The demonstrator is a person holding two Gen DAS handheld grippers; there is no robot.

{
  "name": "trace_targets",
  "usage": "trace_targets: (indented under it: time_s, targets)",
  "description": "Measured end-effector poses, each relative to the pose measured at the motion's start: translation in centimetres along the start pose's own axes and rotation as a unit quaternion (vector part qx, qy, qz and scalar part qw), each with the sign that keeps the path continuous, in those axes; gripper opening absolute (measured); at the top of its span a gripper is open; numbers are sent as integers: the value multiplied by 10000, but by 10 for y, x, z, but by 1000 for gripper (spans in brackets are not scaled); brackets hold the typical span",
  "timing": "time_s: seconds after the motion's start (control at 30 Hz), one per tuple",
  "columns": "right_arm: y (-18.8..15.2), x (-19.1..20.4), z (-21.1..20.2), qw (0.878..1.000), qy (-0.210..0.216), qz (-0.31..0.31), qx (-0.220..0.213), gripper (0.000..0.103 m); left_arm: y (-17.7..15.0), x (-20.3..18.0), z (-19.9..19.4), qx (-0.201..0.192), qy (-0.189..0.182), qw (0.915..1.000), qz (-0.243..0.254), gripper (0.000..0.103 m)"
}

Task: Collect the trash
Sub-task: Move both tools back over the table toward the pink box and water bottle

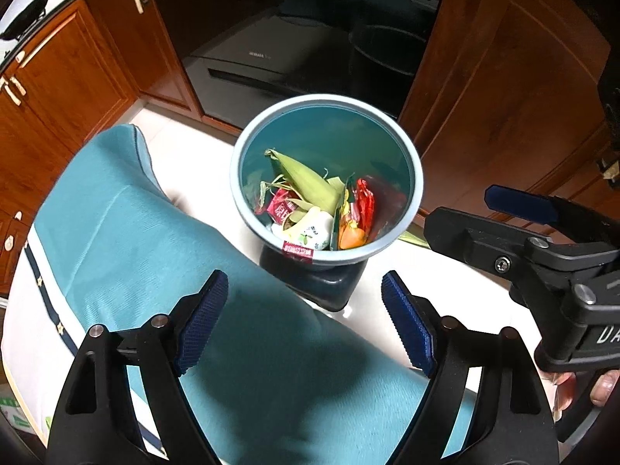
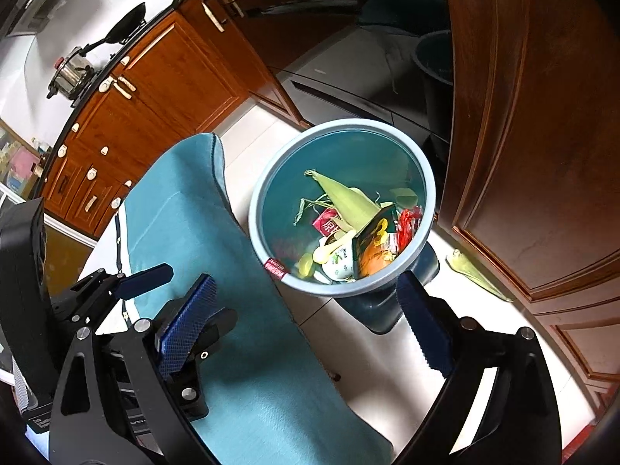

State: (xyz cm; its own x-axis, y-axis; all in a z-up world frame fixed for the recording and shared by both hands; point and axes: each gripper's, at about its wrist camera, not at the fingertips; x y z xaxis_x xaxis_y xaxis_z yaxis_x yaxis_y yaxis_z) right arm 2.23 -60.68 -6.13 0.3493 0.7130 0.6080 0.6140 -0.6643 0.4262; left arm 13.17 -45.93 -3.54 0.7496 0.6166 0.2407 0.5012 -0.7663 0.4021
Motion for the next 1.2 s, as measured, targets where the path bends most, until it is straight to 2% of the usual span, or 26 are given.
trace_targets:
  time_s: [0.2, 0.3, 0.5, 0.57, 0.6, 0.83, 1.0, 1.2]
  targets:
    - [-11, 22, -14, 9999, -4, -119, -30, 90, -19, 13, -22, -122, 8, 9998, -140, 82]
    - [-18, 36, -21, 9998, 31, -208, -26, 95, -29, 20, -33, -161, 42, 9997, -197, 82]
    - [-41, 75, -30, 9985, 185, -509, 87, 96, -67, 44, -57, -219, 5, 9985, -499, 83]
    - [-51, 87, -31, 9977, 250, -613, 163, 96, -87, 56, -66, -228, 33, 9976, -649, 91]
    - [-56, 94, -31, 9972, 287, -664, 202, 96, -99, 63, -70, -259, 66, 9968, -760, 100]
    - [-106, 155, -15, 9885, 573, -1182, 753, 96, -180, 114, -94, -268, 300, 9889, -1433, 99]
    - [-148, 206, 10, 9730, 771, -1691, 1367, 96, -247, 152, -111, -267, 590, 9825, -1746, 99]
    - [-191, 254, 44, 9511, 920, -2142, 2028, 96, -325, 195, -130, -198, 753, 9729, -2176, 99]
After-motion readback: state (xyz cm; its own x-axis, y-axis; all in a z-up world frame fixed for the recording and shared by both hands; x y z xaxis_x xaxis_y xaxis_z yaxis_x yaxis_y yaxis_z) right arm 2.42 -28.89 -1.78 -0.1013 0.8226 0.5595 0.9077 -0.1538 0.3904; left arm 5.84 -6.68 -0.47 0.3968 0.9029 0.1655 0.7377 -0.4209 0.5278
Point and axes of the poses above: each gripper's, at about its wrist camera, not at the fingertips, and z roughly the way its jaws point, x to its left, y to its top, and after that the axes turned 15 degrees about y, right-handed
